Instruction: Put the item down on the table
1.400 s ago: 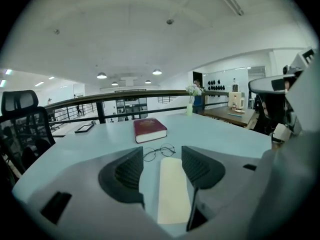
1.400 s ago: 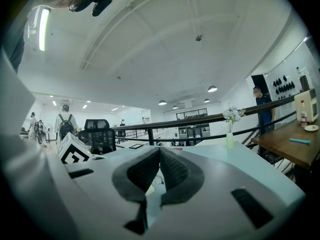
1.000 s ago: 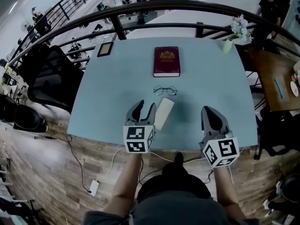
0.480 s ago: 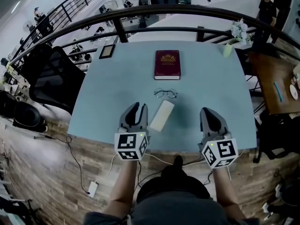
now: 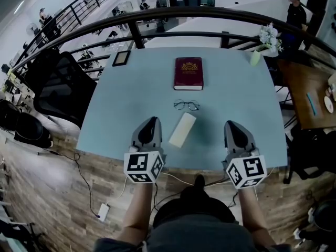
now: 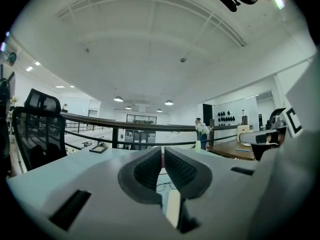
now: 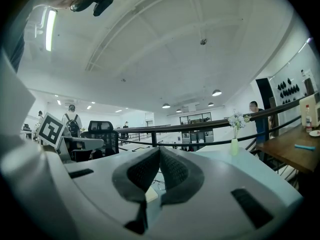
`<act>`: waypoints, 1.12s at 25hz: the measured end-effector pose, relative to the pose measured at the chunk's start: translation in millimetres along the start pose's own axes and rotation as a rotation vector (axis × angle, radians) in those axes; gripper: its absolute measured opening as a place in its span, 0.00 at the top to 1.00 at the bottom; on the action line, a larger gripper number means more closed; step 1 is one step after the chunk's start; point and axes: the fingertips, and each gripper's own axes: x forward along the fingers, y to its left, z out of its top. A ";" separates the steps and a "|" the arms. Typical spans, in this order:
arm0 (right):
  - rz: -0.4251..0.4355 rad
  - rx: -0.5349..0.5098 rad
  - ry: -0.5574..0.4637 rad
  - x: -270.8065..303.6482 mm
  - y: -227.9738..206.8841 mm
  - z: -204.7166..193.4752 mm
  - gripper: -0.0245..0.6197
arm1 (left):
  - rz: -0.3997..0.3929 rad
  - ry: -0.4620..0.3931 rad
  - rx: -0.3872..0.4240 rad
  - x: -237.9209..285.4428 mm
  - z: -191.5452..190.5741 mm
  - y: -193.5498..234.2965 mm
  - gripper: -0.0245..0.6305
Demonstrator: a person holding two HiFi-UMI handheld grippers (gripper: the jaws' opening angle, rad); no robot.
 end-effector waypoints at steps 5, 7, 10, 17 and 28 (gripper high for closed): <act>-0.007 -0.011 -0.008 -1.3 1.5 1.1 0.96 | -0.002 -0.009 -0.005 -4.6 1.1 0.3 0.95; -0.006 -0.014 -0.008 -0.2 2.6 1.0 0.96 | -0.007 -0.013 -0.006 -4.9 2.3 0.9 0.95; -0.006 -0.019 -0.002 0.4 3.9 0.5 0.96 | -0.012 -0.020 -0.009 -5.6 4.5 1.4 0.95; -0.006 -0.029 -0.003 -0.3 5.4 1.8 0.96 | -0.021 -0.029 -0.050 -6.3 6.4 3.2 0.95; -0.006 -0.035 -0.002 4.0 5.6 2.8 0.96 | -0.035 -0.021 -0.022 -1.4 3.8 1.1 0.95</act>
